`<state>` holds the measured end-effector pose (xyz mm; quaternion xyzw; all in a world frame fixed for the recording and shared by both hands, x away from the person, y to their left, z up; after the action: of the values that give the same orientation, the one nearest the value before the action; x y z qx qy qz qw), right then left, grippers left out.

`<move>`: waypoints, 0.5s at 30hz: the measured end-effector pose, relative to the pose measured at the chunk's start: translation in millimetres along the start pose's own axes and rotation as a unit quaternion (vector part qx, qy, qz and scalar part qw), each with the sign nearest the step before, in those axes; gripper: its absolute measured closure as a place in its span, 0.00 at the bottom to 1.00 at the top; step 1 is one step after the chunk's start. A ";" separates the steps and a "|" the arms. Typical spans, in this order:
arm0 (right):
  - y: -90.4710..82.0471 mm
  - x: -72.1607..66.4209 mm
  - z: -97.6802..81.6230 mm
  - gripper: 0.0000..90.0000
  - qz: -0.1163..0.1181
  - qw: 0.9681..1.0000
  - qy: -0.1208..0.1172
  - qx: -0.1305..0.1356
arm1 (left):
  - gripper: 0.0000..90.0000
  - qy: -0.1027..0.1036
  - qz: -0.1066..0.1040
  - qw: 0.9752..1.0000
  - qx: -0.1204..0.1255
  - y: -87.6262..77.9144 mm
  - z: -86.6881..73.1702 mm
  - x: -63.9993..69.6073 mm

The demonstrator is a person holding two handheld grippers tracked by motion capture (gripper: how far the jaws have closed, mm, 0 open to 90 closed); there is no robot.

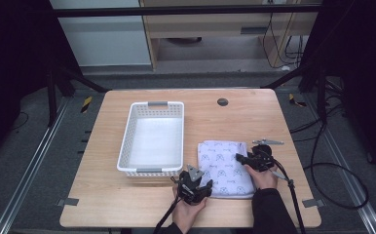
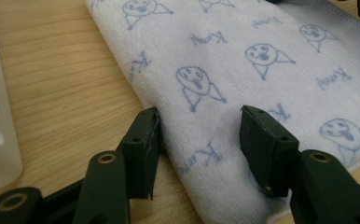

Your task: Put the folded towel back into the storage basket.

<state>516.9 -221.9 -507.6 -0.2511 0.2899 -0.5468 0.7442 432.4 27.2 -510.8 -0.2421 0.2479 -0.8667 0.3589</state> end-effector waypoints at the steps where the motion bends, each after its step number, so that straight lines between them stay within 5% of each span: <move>1: -0.3 -0.3 -0.1 0.67 0.001 1.000 0.002 -0.002 | 0.53 0.000 0.000 1.000 0.000 0.0 0.0 0.0; 15: -0.9 0.0 -0.4 0.78 0.011 1.000 0.011 0.005 | 0.71 -0.030 -0.030 0.999 -0.005 -1.9 3.0 -2.2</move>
<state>516.1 -222.2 -507.3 -0.2383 0.2981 -0.5431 0.7479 434.7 29.2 -507.9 -0.2773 0.2340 -0.8680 0.3390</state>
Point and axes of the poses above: each handheld gripper's, and its own axes: y roughly forward along the jaws, z roughly out of its top, x roughly to its right, the point moved 1 cm from there along y, roughly forward along the jaws, and after that the axes turned 9 degrees about -z, right-handed, at the moved point
